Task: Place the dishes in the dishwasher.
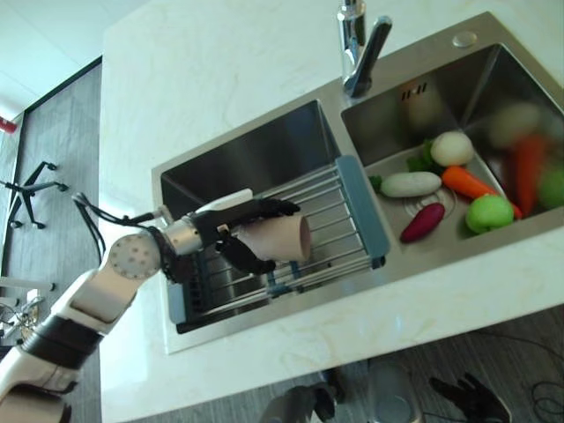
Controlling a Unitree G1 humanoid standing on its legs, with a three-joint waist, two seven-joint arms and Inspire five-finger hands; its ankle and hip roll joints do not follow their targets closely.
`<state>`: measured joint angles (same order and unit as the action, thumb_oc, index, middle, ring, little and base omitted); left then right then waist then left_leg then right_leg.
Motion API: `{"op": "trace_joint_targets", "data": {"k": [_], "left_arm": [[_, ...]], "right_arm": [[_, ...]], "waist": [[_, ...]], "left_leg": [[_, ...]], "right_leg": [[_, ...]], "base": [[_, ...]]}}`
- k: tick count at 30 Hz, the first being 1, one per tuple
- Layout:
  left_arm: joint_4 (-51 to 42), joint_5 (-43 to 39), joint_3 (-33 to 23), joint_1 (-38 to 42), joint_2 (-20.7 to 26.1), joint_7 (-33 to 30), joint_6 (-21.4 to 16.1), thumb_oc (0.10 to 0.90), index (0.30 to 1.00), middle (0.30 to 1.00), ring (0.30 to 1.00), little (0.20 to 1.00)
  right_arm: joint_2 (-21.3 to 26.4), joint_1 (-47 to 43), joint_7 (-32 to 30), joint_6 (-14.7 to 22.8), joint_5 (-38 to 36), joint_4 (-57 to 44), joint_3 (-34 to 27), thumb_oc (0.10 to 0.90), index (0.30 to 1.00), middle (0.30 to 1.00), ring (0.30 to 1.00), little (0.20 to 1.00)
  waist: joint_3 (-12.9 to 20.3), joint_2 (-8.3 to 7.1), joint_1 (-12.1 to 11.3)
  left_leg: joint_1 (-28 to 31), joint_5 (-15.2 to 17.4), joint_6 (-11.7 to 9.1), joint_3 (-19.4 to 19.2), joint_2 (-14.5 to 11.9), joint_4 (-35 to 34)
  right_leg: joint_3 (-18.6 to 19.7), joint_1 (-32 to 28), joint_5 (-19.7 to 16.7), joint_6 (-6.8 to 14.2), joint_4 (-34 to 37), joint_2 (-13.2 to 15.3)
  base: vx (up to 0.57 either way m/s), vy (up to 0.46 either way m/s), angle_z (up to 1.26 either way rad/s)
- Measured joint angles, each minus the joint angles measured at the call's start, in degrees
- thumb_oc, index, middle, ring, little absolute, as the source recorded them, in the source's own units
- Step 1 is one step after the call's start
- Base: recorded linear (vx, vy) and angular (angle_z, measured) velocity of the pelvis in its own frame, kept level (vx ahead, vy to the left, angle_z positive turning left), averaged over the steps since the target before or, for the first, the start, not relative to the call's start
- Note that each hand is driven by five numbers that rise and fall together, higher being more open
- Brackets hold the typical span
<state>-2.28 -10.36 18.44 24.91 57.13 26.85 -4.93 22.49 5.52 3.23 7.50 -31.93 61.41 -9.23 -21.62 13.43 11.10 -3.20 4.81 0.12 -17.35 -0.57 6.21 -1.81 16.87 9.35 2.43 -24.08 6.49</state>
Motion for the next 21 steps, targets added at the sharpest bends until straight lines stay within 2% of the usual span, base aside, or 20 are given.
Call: {"op": "trace_joint_targets", "data": {"k": [5,6,7,8,16,21], "left_arm": [[-0.03,0.34,0.48,0.97,0.00,0.00,-0.12,0.800,0.900,0.900,0.900,0.900],[-0.11,0.66,0.50,1.22,0.00,0.00,-0.15,0.723,0.785,0.785,0.785,0.785],[-0.21,1.44,0.53,1.49,-0.02,0.00,-0.15,0.456,0.385,0.385,0.385,0.385],[-0.39,2.35,0.70,1.91,-0.02,-0.01,-0.13,0.400,0.300,0.300,0.300,0.300],[-0.17,8.42,2.27,5.78,0.04,0.22,-0.50,0.400,0.300,0.300,0.300,0.300],[-0.18,8.48,2.32,5.90,0.04,0.95,-0.20,0.400,0.300,0.300,0.300,0.300]], "right_arm": [[0.20,-0.01,-0.01,0.05,-0.02,-0.07,0.00,0.800,0.900,0.900,0.900,0.900],[0.39,-0.01,-0.01,0.05,-0.02,-0.06,0.00,0.800,0.900,0.900,0.900,0.900],[0.49,-0.01,-0.01,0.05,-0.02,-0.06,0.00,0.800,0.900,0.900,0.900,0.900],[0.50,-0.01,-0.02,0.13,-0.02,-0.10,0.00,0.800,0.900,0.900,0.900,0.900],[0.70,-1.01,-0.01,0.68,-0.03,-0.31,0.00,0.800,0.900,0.900,0.900,0.900],[0.84,-1.20,-0.01,0.87,-0.03,-0.44,0.01,0.800,0.900,0.900,0.900,0.900]], "waist": [[-0.28,0.35,-0.01],[-0.45,0.63,0.04],[-0.57,0.82,0.08],[-0.68,0.98,0.09],[-1.00,1.17,1.16],[-0.98,1.19,1.11]], "left_leg": [[-0.03,0.00,0.00,-0.72,0.11,-0.14],[-0.03,0.00,0.01,-0.85,0.17,-0.15],[-0.03,0.00,0.01,-0.88,0.22,-0.16],[0.00,0.00,0.01,-0.92,0.27,-0.16],[0.22,-0.01,0.14,-1.14,0.59,-0.34],[0.46,-0.09,0.28,-1.11,0.67,-0.38]], "right_leg": [[0.66,0.48,-0.07,0.06,-0.20,-0.04],[0.79,0.56,-0.11,0.09,-0.21,-0.03],[0.84,0.57,-0.13,0.11,-0.23,-0.02],[0.92,0.59,-0.13,0.12,-0.28,0.00],[1.24,0.56,-0.34,0.42,-0.29,0.23],[1.16,0.23,-0.49,0.51,-0.26,0.38]], "base": [[-0.01,0.000,-0.06],[-0.02,0.000,-0.05],[-0.02,0.001,-0.03],[0.00,0.000,0.00],[0.00,0.001,0.00],[-0.02,0.003,0.01]]}}
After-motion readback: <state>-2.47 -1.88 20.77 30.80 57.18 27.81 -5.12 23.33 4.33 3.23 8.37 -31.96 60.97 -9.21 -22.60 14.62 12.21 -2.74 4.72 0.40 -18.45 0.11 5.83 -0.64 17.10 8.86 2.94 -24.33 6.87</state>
